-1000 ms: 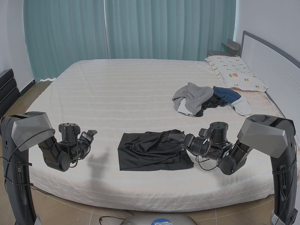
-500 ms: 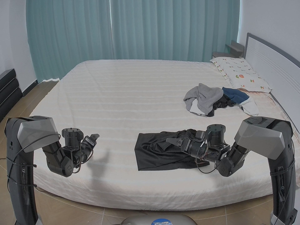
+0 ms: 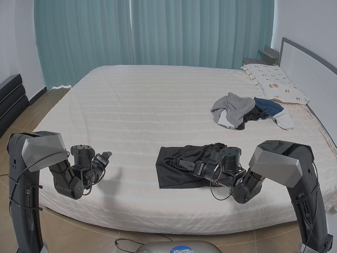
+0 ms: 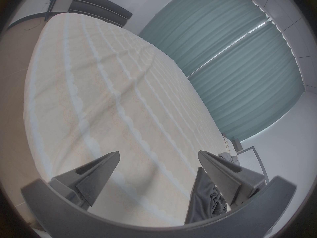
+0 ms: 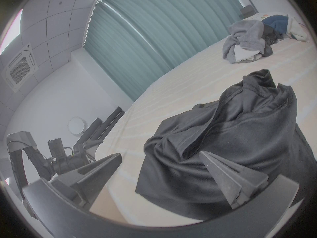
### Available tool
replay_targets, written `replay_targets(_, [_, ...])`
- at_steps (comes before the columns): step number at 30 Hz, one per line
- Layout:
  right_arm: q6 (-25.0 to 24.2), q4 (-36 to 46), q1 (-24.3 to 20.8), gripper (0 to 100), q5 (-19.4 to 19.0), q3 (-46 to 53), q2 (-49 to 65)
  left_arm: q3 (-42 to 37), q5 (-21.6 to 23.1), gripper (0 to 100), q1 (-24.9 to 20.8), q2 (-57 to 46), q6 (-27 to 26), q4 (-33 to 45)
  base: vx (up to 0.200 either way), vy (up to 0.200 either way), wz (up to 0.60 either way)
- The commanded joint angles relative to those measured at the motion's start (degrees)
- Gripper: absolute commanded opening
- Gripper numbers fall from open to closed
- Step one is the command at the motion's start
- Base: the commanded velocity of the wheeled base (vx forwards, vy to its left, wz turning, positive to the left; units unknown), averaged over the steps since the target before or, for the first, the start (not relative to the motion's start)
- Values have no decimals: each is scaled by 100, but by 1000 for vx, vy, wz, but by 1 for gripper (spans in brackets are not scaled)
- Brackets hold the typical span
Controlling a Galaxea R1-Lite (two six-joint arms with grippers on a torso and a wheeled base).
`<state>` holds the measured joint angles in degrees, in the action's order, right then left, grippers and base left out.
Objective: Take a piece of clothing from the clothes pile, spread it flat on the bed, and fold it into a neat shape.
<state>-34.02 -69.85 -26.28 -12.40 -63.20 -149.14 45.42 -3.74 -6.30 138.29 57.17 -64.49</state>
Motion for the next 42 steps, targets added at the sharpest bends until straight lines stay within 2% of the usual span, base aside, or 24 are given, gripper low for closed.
replay_targets(1, [1, -20, -26, 100, 36, -193, -247, 2, -4, 100, 6, 14, 4, -2, 0, 0, 0])
replay_targets(9, [10, -20, -35, 100, 80, -430, -370, 11, -4, 100, 6, 14, 4, -2, 0, 0, 0])
replay_targets(10, [10, -20, -52, 0, 88, -430, -379, 19, -4, 100, 6, 14, 4, -2, 0, 0, 0])
replay_targets(16, [10, -11, 36, 0, 88, -360, -309, 19, -4, 100, 6, 14, 4, -2, 0, 0, 0])
replay_targets(21, [-78, -20, 326, 0, 71, -132, 52, 19, -4, 100, 15, 14, 4, -2, 0, 0, 0])
replay_targets(28, [-271, -11, 747, 0, -175, 141, 236, 19, -4, 100, 6, 14, 4, -2, 0, 0, 0])
replay_targets(35, [-307, -11, 651, 0, -166, 132, 148, 28, -4, 100, 6, 14, 13, -11, 0, 0, 0])
replay_targets(36, [-342, -11, 624, 100, -166, 132, 148, 28, -4, 100, 6, 14, 13, -11, 0, 0, 0])
replay_targets(42, [-386, 95, 519, 100, -96, 35, 140, 28, -4, 100, 15, 14, 4, -11, 0, 0, 0])
